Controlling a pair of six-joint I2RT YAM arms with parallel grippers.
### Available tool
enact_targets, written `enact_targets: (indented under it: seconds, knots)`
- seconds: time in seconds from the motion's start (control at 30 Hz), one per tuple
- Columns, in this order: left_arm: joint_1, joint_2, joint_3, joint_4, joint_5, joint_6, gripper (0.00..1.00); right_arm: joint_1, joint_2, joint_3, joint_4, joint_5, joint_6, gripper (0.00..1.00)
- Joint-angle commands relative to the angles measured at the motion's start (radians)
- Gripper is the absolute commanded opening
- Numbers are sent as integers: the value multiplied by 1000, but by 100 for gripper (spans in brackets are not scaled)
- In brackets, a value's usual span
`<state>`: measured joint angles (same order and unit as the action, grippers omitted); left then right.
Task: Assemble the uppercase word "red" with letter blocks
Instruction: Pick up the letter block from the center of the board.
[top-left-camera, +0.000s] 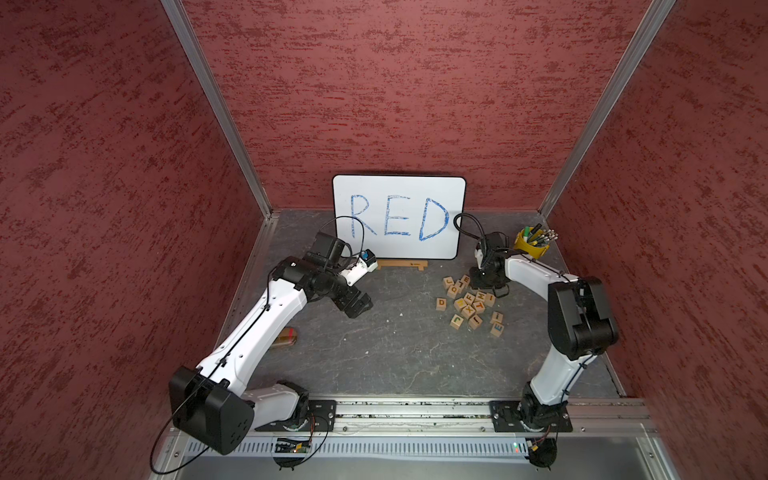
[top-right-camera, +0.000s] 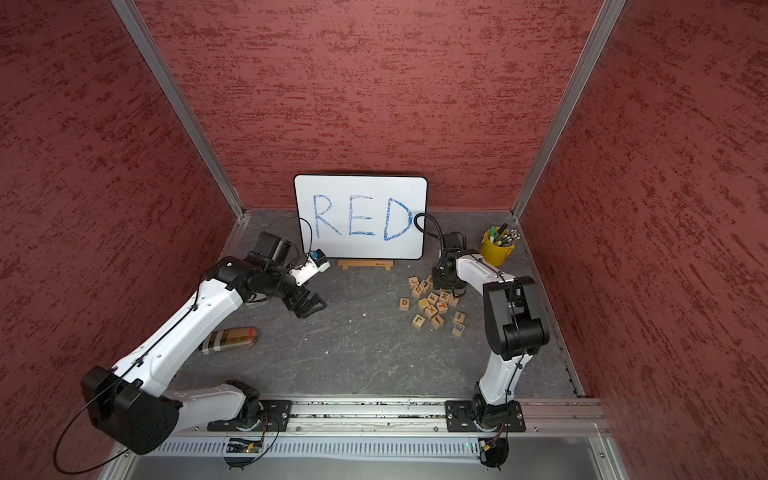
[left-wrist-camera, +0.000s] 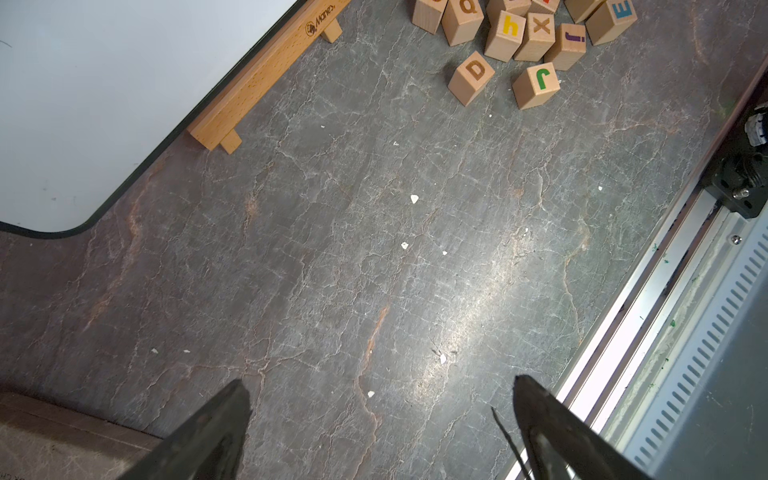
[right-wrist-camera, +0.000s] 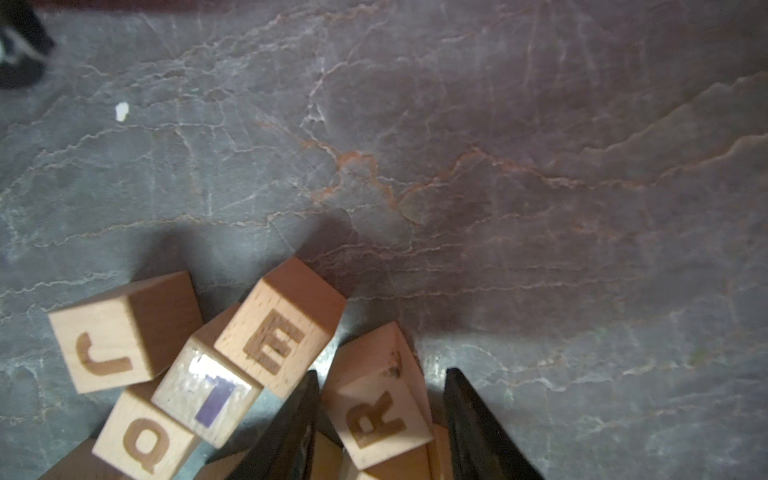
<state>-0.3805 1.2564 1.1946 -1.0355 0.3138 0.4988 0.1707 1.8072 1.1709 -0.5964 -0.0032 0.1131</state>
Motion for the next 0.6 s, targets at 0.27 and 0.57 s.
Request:
enact_targets:
  seconds: [0.27,0.57]
  knots:
    - [8,-14,-4,-1,11,3,99,-3,14,4,-11,-2,-10,47]
    - [8,-21,-3,-2,10,1,99,-4,33,4,-20,-17,-5,40]
